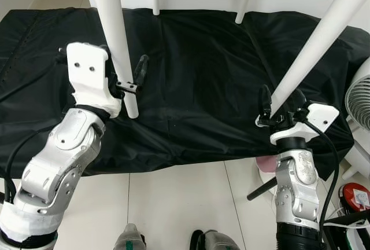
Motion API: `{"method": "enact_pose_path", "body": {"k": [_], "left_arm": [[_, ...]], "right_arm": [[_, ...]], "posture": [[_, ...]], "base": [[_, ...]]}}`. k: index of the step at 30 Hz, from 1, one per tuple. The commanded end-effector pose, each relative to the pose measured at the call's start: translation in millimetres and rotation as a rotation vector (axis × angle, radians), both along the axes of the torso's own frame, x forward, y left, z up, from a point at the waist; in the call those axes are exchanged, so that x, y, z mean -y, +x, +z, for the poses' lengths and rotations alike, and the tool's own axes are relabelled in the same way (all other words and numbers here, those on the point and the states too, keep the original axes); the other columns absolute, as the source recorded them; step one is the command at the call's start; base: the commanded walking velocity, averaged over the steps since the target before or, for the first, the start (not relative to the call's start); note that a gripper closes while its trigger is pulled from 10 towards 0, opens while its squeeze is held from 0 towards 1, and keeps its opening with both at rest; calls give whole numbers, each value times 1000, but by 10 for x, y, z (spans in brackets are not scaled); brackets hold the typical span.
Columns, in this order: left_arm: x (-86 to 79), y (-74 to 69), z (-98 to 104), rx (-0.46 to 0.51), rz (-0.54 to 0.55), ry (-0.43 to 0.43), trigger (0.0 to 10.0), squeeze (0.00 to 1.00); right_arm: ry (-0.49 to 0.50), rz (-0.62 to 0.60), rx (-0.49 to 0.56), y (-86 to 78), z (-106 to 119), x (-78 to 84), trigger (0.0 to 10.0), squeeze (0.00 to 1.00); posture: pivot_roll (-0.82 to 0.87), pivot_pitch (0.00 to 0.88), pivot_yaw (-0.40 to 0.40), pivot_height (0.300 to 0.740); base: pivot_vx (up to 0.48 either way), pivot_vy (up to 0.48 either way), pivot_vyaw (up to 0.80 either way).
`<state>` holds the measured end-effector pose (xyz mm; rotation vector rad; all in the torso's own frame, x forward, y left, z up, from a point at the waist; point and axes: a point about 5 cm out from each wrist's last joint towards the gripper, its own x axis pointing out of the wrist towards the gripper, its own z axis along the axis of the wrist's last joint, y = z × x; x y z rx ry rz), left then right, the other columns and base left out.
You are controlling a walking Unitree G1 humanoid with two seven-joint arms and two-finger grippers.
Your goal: Building children table
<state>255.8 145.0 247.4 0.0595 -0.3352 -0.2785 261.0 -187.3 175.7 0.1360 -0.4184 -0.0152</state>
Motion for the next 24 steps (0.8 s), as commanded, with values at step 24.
{"method": "enact_pose_path", "body": {"k": [24], "left_arm": [[72,-469,-632,-120,-572,292,10000,0]], "right_arm": [[-290,823,-209,-336,-296,-418,10000,0]], "posture": [[121,93,-44,740]], "base": [[0,0,0]]}}
